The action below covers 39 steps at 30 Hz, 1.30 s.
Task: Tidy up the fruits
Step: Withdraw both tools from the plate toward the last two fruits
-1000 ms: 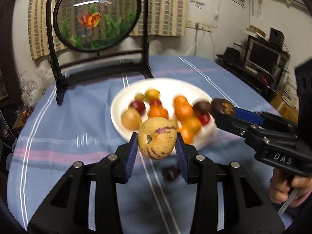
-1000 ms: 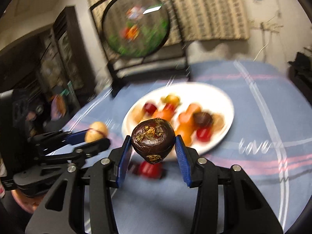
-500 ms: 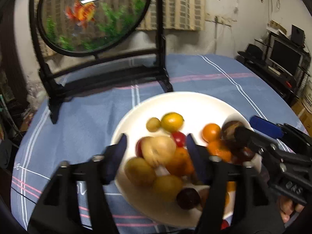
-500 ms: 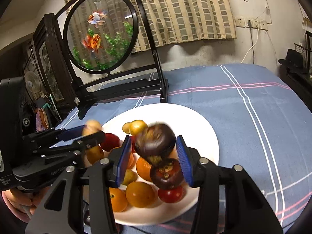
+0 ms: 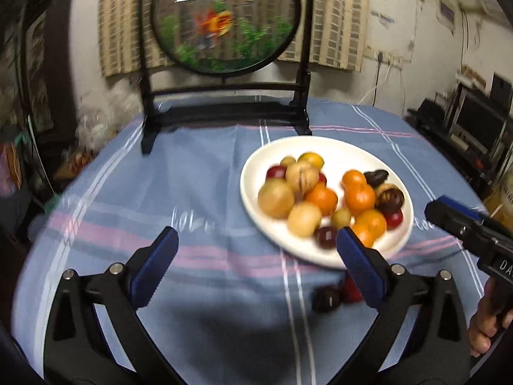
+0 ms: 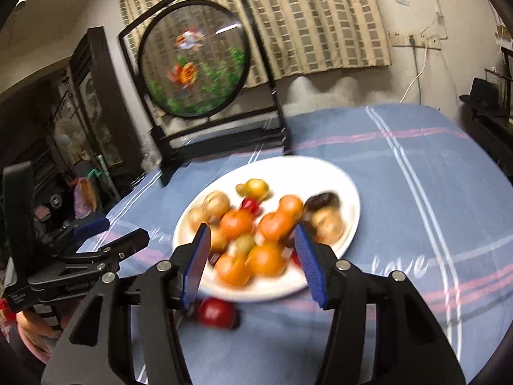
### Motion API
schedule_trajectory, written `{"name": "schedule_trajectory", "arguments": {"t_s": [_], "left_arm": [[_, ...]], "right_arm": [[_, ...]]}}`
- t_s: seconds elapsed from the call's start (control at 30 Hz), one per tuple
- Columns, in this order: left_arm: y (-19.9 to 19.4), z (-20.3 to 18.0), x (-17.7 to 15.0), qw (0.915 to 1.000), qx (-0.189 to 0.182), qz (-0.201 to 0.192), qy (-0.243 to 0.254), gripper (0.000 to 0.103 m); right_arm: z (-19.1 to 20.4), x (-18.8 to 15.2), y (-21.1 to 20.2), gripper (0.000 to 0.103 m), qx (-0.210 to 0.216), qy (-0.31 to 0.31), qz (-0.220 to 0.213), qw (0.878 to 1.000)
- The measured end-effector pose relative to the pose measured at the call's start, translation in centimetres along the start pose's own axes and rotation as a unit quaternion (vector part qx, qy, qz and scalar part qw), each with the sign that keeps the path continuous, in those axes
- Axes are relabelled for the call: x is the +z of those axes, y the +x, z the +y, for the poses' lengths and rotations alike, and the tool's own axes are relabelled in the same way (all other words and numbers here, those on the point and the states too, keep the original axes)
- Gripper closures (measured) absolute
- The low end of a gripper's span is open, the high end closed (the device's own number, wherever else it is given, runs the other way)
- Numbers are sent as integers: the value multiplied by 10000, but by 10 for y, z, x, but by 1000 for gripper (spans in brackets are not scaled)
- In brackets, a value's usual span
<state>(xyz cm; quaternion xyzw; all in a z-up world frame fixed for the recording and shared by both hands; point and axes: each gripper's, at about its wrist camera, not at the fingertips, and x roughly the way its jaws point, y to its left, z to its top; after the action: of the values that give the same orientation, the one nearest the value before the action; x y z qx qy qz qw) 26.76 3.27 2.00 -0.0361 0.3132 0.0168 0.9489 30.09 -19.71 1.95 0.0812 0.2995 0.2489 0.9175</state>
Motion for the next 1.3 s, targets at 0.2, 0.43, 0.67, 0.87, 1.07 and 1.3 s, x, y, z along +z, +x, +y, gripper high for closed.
{"name": "schedule_trajectory", "arguments": {"t_s": [0.2, 0.43, 0.67, 0.87, 1.07, 1.3], "left_arm": [[2, 31, -32, 9977, 202, 425, -497, 2], [-11, 34, -29, 9973, 514, 54, -526, 3], [-9, 28, -30, 9982, 265, 212, -500, 2], [-10, 27, -30, 9982, 313, 209, -469, 2], [-10, 27, -30, 9980, 334, 213, -485, 2], [-10, 28, -30, 9981, 339, 224, -466, 2]], "right_arm": [[26, -37, 19, 47, 52, -402, 686, 9968], [29, -45, 34, 47, 98, -430, 959, 9944], [28, -46, 43, 49, 133, -337, 1038, 9939], [29, -46, 54, 51, 92, -323, 1123, 9931], [23, -43, 57, 55, 60, -153, 1105, 9937], [24, -43, 62, 56, 51, -150, 1188, 9928]]}}
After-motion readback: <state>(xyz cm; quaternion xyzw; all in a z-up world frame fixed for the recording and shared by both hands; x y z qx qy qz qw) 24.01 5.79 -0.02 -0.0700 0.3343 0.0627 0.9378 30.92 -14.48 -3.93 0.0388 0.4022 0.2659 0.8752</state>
